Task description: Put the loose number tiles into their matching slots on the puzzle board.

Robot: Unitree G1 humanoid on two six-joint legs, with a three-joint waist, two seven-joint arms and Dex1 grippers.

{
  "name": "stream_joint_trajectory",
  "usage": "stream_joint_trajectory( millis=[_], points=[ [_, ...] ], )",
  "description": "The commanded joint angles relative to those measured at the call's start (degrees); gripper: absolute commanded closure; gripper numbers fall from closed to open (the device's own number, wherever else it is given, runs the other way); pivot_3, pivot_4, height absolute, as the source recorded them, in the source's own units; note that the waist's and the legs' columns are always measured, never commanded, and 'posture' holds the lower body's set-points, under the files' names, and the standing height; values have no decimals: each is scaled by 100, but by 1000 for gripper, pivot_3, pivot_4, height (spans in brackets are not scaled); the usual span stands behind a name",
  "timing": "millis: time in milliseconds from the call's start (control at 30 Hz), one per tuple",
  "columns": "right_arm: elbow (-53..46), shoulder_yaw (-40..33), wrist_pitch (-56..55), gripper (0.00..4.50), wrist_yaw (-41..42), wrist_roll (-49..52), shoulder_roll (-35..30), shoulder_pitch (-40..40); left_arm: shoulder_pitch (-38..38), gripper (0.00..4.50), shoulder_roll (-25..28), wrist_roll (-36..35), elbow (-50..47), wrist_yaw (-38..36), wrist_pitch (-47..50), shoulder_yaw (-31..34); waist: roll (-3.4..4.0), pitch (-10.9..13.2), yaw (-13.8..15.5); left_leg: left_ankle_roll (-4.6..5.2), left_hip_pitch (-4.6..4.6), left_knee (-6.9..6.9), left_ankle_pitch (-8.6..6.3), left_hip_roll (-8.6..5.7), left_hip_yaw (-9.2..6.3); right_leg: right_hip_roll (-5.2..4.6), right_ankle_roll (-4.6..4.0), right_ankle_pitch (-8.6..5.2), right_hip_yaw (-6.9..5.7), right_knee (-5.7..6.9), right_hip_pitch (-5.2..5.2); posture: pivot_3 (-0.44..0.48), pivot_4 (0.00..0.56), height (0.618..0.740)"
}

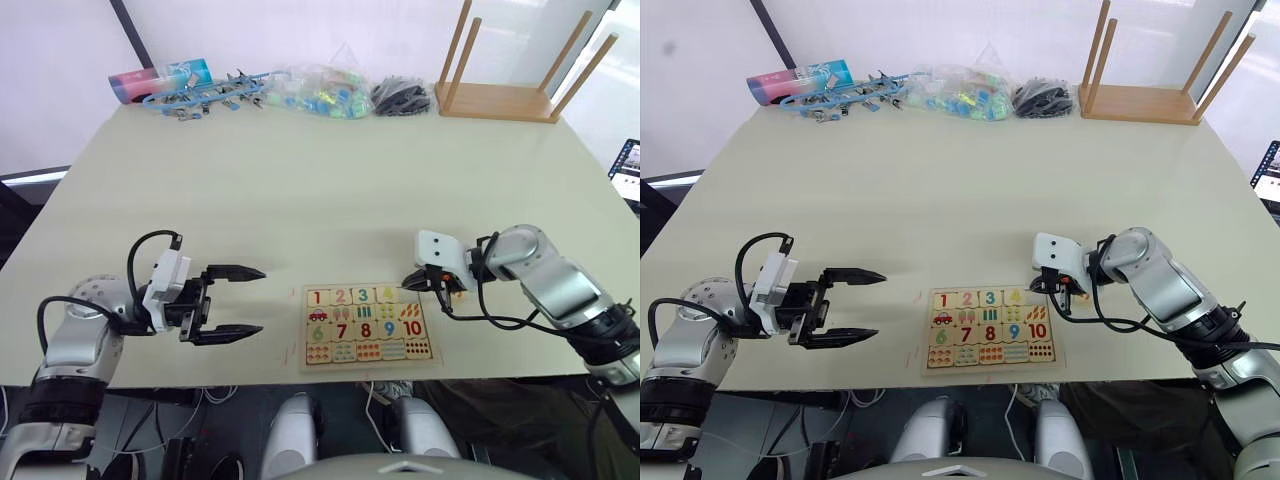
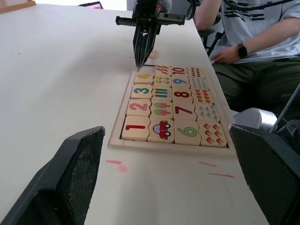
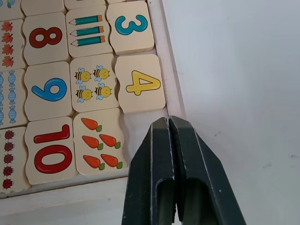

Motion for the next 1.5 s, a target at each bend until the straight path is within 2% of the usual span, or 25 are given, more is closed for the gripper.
stream_joint_trajectory(
  millis=[33,1500],
  points=[
    [-37,-144,-124,4465,27,11,7,12,-69,0,87,-54,-26,-182,-72,117,0,0,1,0,0,0,0,0,-1,0,0,0,0,0,0,0,150,738],
    [-134,-52,-141,4465,77,-129,153,189,-25,0,183,-90,-13,-182,-107,126,0,0,2,0,1,0,0,0,0,1,0,0,0,2,1,0,150,738]
  ],
)
